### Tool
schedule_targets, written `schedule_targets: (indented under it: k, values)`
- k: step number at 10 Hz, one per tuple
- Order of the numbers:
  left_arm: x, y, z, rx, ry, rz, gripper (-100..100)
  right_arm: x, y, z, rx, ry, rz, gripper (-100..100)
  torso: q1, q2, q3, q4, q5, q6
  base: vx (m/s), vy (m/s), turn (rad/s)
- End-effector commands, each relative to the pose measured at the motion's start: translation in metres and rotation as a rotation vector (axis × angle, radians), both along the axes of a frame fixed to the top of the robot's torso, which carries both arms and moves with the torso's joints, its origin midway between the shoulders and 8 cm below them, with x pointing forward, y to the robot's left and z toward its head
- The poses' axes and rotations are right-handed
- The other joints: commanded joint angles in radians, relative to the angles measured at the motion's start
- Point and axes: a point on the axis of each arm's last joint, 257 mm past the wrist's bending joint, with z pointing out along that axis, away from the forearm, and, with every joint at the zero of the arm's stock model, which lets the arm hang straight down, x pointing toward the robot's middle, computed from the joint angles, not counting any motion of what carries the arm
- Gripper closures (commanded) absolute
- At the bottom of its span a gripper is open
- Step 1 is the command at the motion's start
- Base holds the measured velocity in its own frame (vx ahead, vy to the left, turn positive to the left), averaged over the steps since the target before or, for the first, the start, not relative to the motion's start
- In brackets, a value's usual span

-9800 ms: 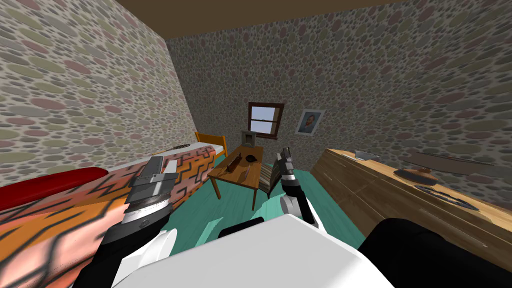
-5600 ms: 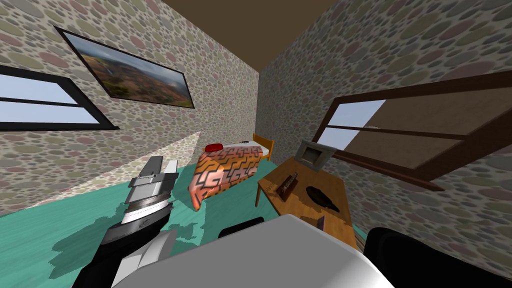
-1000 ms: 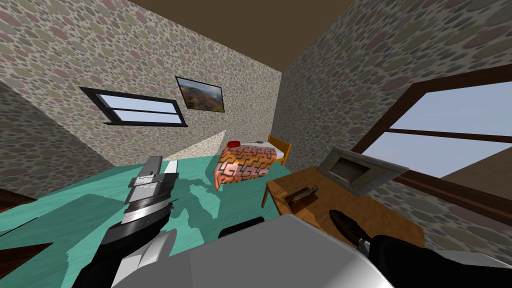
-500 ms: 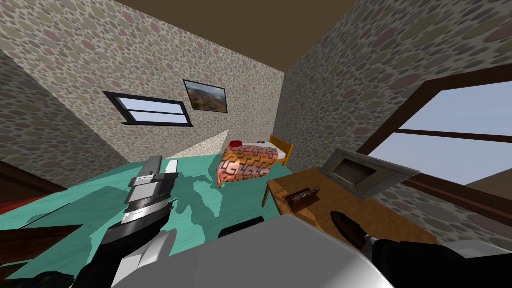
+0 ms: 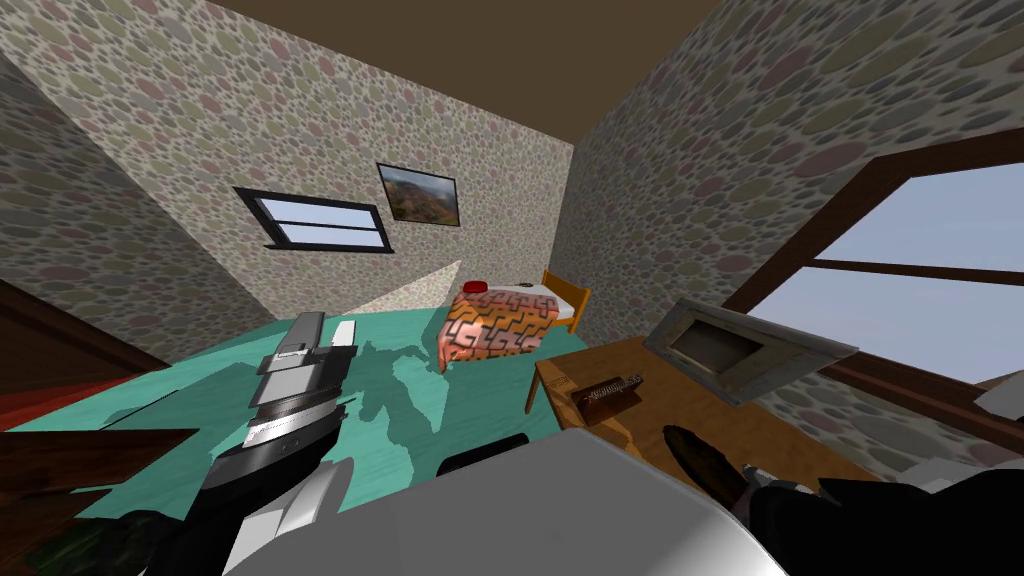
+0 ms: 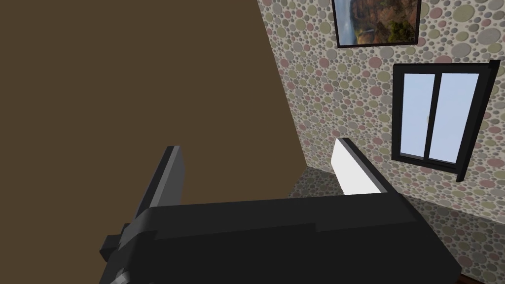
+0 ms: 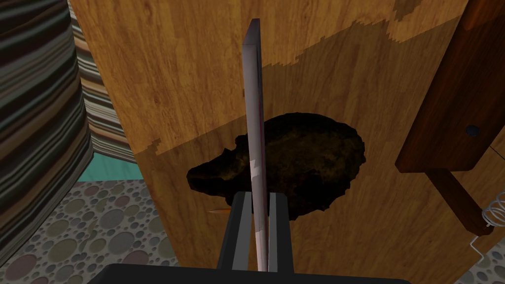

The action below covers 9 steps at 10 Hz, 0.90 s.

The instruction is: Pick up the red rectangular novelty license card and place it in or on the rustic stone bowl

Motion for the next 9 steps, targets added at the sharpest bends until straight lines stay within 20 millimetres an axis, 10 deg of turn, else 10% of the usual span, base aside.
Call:
schedule_targets:
  k: [1,9]
  values:
    - [0.0,0.0,0.0,0.0,0.0,0.0,0,0.004,-0.001,0.004,0.011,-0.014,-0.007,100,0.0,0.0,0.0,0.0,0.0,0.0,-0.032,-0.008,0.034]
    - [0.0,0.0,0.0,0.0,0.0,0.0,0,0.006,-0.023,0.032,0.032,0.001,-0.041,100,0.0,0.0,0.001,0.001,-0.001,0.001,-0.027,-0.009,0.039]
